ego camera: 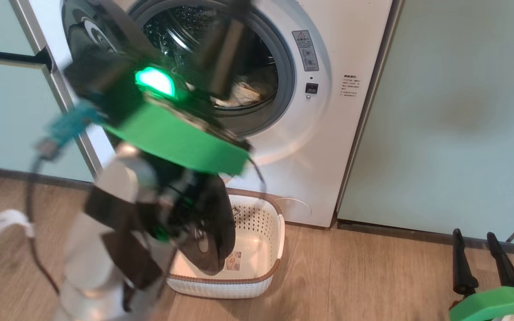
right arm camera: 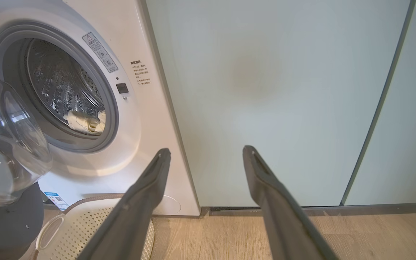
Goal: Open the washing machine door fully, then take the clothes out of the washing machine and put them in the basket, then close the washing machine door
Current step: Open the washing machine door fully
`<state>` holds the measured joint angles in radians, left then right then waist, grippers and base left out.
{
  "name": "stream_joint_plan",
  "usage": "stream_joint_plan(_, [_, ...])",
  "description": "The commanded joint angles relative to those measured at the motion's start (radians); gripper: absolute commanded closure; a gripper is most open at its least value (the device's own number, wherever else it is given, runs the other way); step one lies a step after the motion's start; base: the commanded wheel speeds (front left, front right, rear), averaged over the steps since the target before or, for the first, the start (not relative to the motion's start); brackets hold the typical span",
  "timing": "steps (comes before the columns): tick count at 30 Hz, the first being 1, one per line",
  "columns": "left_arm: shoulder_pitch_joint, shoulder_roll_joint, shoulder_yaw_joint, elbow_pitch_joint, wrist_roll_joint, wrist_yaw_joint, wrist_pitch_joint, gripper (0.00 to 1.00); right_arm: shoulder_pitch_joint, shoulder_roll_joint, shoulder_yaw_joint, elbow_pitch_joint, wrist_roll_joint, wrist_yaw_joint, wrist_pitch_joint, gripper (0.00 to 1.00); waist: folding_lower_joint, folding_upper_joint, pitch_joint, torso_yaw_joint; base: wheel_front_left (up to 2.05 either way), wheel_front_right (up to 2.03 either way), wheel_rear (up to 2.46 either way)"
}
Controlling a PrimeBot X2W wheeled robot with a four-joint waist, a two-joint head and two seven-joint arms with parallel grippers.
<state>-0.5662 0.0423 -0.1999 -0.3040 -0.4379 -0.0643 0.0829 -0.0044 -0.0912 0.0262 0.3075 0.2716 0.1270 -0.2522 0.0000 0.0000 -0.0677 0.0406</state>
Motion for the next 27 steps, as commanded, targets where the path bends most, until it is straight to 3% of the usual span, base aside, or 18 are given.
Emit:
stream_joint_plan(1, [-0.04, 0.013, -0.011, -0.042, -0.006, 0.009, 0.013, 1.0, -0.025, -0.015, 0.021, -0.03, 0.001, 0.004, -0.01, 0.0, 0.0, 0.0, 0.0, -0.002, 0.0, 0.0, 0.0])
stream_joint_plan(13, [0.083, 0.009, -0.327, -0.082, -0.03, 0.022, 0.061, 1.0, -0.018, -0.018, 0.005, -0.033, 0.004, 0.004, -0.01, 0.0, 0.0, 0.0, -0.002, 0.005, 0.0, 0.0, 0.0])
stream_joint_plan(27, [0.208, 0.043, -0.483, 0.079, 0.088, 0.017, -0.014, 1.0, -0.021, -0.017, 0.002, -0.039, 0.001, 0.004, -0.01, 0.0, 0.0, 0.0, 0.008, 0.021, 0.0, 0.0, 0.0])
